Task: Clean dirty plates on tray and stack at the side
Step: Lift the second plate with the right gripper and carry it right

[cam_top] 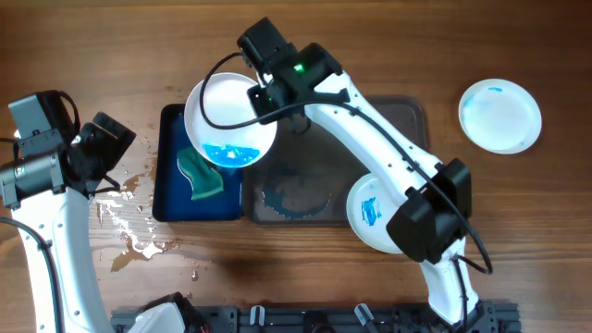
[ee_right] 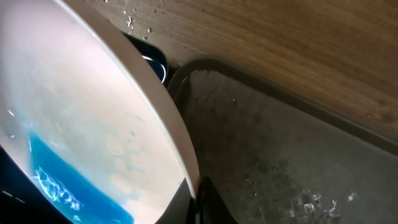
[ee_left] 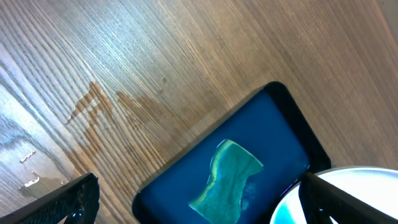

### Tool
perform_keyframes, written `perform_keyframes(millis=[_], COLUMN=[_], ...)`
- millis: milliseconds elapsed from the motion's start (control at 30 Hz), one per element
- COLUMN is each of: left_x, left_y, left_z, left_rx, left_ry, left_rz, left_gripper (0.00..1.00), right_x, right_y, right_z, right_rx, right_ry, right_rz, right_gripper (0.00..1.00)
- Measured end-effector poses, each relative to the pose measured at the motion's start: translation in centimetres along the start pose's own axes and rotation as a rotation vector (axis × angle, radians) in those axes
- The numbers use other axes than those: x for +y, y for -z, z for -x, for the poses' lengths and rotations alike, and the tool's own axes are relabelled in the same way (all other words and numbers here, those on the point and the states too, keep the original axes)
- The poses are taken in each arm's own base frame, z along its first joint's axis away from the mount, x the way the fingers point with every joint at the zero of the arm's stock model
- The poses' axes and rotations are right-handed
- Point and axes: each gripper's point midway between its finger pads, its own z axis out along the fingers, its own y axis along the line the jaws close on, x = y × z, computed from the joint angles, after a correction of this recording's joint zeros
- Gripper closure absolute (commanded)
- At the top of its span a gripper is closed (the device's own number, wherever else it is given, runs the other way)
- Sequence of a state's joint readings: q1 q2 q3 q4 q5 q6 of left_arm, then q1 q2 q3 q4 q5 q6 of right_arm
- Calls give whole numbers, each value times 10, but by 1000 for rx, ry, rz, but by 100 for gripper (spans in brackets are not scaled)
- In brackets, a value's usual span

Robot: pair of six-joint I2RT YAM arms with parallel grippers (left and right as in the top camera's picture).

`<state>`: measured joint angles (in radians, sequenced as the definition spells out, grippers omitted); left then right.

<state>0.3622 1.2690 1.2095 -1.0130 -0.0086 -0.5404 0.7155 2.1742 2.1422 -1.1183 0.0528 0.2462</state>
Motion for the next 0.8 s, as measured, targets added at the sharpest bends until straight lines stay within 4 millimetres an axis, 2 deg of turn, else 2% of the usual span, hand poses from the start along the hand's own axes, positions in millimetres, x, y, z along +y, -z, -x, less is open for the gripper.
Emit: perform_keyframes(millis=[200,433,700,800], left_x=[2,2,3,4], left_y=[0,0,0,0], left_z=[-3,-3,-5,-6], left_rx=[10,11,20,24], left_ry=[0,0,0,0], left_rz=[7,7,14,16], left_gripper=[0,0,0,0], right_x=[22,72,75,92], right_y=[11,58,91,98], right_z=[9,47,72,72], right_rx=[-129,-422,-497,-486], right_ry=[140,427,607,751], right_rz=[-230,-536,-753,-800], right_gripper=[95,95,95,95])
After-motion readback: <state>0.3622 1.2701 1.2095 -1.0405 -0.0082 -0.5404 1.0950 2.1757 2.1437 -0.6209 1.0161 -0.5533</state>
